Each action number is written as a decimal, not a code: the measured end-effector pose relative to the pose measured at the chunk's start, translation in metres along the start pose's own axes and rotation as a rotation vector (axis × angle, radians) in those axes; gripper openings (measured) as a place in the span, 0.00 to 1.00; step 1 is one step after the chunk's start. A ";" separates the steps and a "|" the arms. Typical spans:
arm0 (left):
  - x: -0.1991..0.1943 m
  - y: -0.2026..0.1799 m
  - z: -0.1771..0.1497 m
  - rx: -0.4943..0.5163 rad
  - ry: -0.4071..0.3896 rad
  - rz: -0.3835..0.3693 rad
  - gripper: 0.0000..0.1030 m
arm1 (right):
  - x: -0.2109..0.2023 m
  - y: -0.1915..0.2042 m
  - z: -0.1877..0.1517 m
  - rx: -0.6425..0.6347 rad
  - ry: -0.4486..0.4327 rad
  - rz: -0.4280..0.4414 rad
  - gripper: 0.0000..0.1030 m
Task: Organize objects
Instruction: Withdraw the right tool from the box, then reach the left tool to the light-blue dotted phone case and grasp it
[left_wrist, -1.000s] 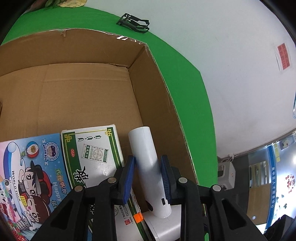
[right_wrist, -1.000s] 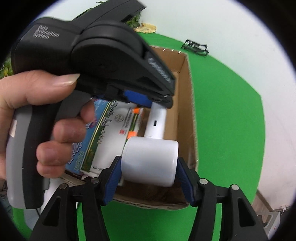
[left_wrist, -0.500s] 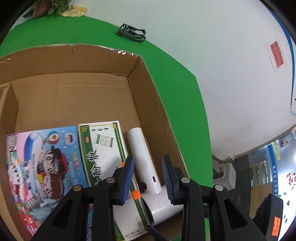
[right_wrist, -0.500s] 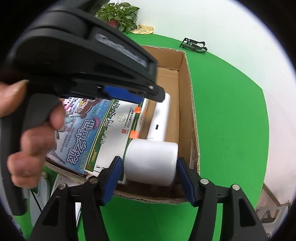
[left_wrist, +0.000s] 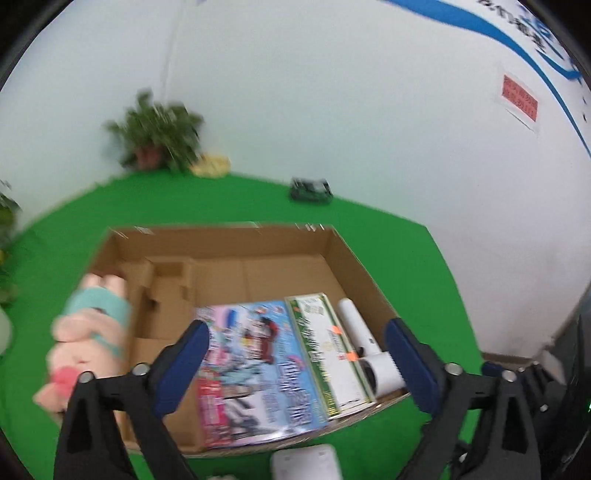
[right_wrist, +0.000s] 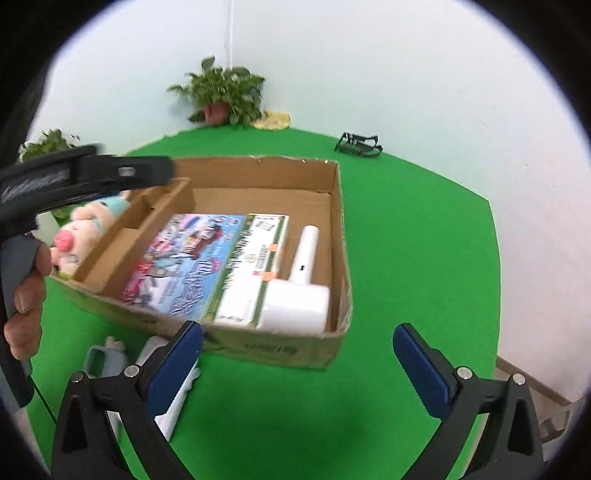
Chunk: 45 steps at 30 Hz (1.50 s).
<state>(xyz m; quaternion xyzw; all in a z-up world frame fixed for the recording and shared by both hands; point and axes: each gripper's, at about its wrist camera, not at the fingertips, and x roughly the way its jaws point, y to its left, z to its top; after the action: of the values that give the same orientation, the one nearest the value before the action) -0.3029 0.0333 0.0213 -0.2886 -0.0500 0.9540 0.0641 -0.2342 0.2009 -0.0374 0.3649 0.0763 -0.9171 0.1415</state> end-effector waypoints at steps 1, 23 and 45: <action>-0.024 -0.001 -0.007 0.026 -0.038 0.039 0.98 | -0.007 0.003 -0.004 0.009 -0.022 0.004 0.99; -0.099 0.048 -0.136 -0.084 0.150 0.078 0.99 | 0.002 0.044 -0.071 0.057 0.085 0.286 0.99; -0.038 0.107 -0.201 -0.455 0.460 -0.370 0.67 | 0.033 0.151 -0.100 -0.151 0.185 0.322 0.98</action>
<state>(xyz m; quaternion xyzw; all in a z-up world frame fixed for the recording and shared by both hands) -0.1689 -0.0660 -0.1389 -0.4882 -0.2965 0.8010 0.1794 -0.1445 0.0753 -0.1379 0.4433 0.0983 -0.8370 0.3056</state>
